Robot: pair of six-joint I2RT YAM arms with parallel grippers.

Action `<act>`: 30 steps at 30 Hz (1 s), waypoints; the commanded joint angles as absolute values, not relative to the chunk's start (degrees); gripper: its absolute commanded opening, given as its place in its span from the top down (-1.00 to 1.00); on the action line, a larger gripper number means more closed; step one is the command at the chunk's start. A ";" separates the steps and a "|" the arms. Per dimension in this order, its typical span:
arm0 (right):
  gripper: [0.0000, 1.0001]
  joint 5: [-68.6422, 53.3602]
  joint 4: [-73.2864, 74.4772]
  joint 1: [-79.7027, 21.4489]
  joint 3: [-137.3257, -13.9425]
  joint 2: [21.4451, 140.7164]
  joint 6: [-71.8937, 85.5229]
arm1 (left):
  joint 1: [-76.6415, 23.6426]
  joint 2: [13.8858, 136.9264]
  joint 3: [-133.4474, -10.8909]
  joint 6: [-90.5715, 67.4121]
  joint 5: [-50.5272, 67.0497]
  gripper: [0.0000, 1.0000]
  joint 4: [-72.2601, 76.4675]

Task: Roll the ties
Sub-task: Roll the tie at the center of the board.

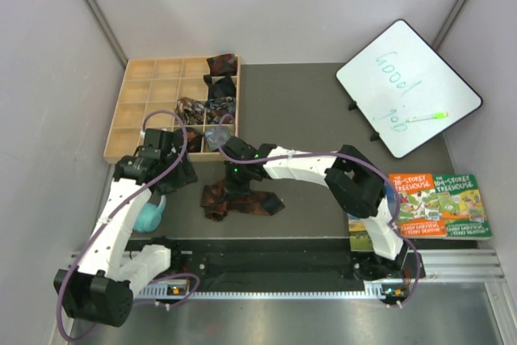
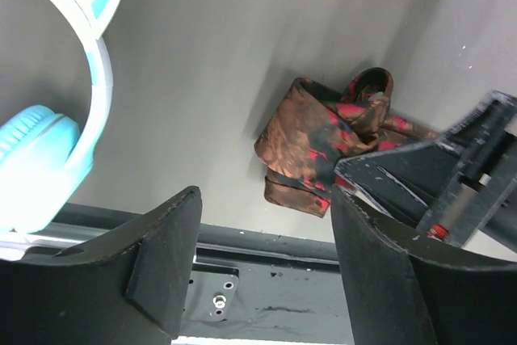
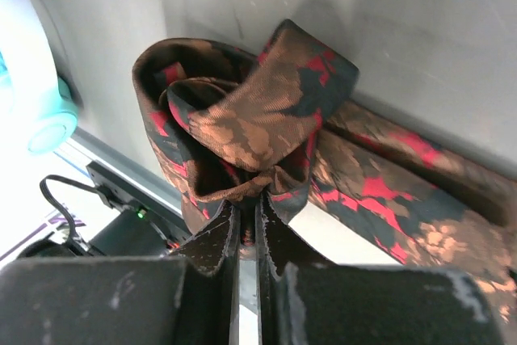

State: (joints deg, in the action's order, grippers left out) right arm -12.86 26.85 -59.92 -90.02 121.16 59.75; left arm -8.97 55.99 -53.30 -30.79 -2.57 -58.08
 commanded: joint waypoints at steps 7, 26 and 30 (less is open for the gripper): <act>1.00 -12.22 14.25 -58.54 -74.37 110.22 59.15 | -8.79 57.66 -51.33 -33.22 -0.35 -0.26 -55.64; 1.00 -13.98 8.87 -56.25 -67.06 107.93 58.80 | -25.31 62.21 -49.40 -45.35 -7.91 -0.29 -53.97; 1.00 -13.54 8.88 -55.73 -65.14 107.67 58.80 | -25.93 62.67 -46.94 -46.41 -8.26 -0.36 -51.34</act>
State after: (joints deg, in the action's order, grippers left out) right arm -14.70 8.86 -56.80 -67.31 110.61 59.66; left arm -25.47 62.15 -49.15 -43.22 -5.26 -54.26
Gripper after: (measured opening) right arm 0.030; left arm 0.665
